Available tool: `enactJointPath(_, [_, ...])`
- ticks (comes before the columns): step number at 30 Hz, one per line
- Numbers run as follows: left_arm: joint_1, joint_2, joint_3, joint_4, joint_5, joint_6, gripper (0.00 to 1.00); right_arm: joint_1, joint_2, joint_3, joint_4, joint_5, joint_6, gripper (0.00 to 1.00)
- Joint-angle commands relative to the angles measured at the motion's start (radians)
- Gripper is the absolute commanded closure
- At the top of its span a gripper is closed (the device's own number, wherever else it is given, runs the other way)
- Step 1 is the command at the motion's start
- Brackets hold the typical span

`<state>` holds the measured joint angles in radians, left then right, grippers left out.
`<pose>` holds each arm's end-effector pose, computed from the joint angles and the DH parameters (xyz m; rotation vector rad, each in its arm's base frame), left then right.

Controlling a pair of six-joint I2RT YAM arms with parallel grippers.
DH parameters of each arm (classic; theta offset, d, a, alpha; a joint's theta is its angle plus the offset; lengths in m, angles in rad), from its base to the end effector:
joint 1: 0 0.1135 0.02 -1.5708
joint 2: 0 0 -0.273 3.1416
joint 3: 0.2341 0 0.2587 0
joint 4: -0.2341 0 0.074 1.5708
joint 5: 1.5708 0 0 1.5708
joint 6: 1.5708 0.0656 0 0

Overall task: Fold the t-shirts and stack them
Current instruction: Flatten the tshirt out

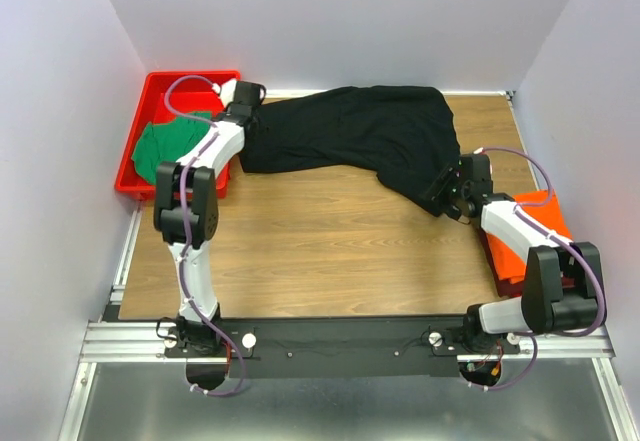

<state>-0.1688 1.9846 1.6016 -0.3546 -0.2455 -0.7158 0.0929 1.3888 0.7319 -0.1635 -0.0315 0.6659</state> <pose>0.4832 -0.0662 0.2325 -0.7371 2.1658 -0.1780 0.3002 0.0300 0.1738 0.6716 2.3327 0.3896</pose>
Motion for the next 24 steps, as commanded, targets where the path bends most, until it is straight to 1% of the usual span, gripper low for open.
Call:
enactJointPath(1, [-0.040, 0.095, 0.092, -0.142, -0.116, 0.010, 0.58, 0.005, -0.019, -0.026, 0.001, 0.050, -0.002, 0.32])
enactJointPath(5, [-0.072, 0.126, 0.112, -0.161, -0.152, 0.007, 0.58, 0.004, -0.008, -0.055, 0.013, 0.070, -0.002, 0.30])
enactJointPath(8, [-0.084, 0.140, 0.109, -0.165, -0.167, 0.007, 0.58, 0.005, 0.013, -0.060, 0.022, 0.091, -0.002, 0.25])
enactJointPath(12, [-0.084, 0.146, 0.083, -0.159, -0.167, 0.016, 0.58, 0.005, 0.018, -0.068, 0.030, 0.103, -0.003, 0.21])
enactJointPath(16, [-0.089, 0.146, 0.061, -0.138, -0.155, 0.030, 0.58, 0.004, 0.045, -0.072, 0.057, 0.127, 0.001, 0.22])
enactJointPath(22, [-0.094, 0.155, 0.052, -0.136, -0.158, 0.039, 0.62, 0.004, 0.128, -0.049, 0.117, 0.145, 0.021, 0.27])
enactJointPath(23, [-0.095, 0.154, 0.050, -0.135, -0.156, 0.045, 0.65, 0.005, 0.134, -0.043, 0.122, 0.145, 0.029, 0.30])
enactJointPath(24, [-0.095, 0.157, 0.049, -0.135, -0.153, 0.049, 0.69, 0.005, 0.147, -0.022, 0.124, 0.142, 0.032, 0.39])
